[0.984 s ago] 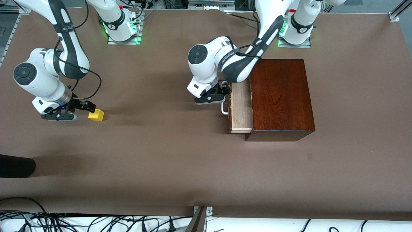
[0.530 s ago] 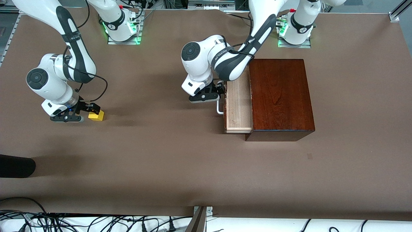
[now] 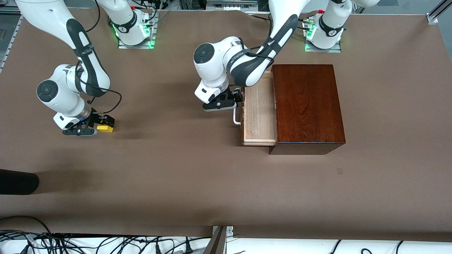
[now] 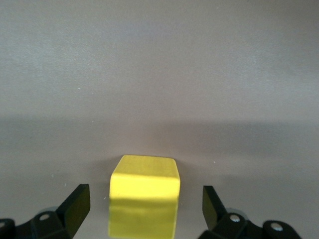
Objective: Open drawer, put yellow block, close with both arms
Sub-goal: 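Pull the drawer open with the left gripper while the right gripper grasps the cube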
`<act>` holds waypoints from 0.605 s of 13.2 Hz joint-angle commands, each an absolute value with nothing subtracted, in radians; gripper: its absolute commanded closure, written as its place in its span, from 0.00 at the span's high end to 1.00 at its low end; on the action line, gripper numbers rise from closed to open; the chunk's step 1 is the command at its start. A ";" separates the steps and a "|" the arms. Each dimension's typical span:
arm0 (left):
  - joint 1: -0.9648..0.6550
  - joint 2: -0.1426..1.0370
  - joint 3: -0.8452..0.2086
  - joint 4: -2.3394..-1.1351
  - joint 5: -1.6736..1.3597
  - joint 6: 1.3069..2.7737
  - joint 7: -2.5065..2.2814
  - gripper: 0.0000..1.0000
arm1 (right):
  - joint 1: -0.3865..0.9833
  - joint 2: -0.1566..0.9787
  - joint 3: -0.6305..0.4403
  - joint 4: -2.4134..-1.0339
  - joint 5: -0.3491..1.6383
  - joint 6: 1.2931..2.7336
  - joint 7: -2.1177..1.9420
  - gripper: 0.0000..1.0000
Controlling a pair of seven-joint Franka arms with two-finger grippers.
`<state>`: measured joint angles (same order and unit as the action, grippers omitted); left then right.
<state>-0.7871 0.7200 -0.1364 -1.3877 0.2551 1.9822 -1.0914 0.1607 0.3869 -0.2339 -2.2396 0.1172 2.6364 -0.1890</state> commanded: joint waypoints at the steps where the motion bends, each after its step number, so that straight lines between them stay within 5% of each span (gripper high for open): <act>1: -0.842 0.762 -0.155 -1.298 0.202 1.996 -1.140 1.00 | 0.153 0.410 -0.224 -2.244 0.141 2.680 -0.218 1.00; 4: -0.841 0.741 -0.127 -1.299 0.215 1.884 -1.106 1.00 | 0.152 0.423 -0.222 -2.244 0.143 2.695 -0.218 0.92; 5: -0.838 0.727 -0.129 -1.295 0.209 1.853 -1.094 1.00 | 0.153 0.429 -0.222 -2.244 0.143 2.706 -0.218 0.81; 7: -0.835 0.698 -0.129 -1.290 0.201 1.815 -1.091 1.00 | 0.153 0.431 -0.222 -2.244 0.143 2.707 -0.228 0.34; 8: -0.834 0.681 -0.133 -1.290 0.199 1.796 -1.091 1.00 | 0.153 0.430 -0.222 -2.244 0.143 2.707 -0.229 0.21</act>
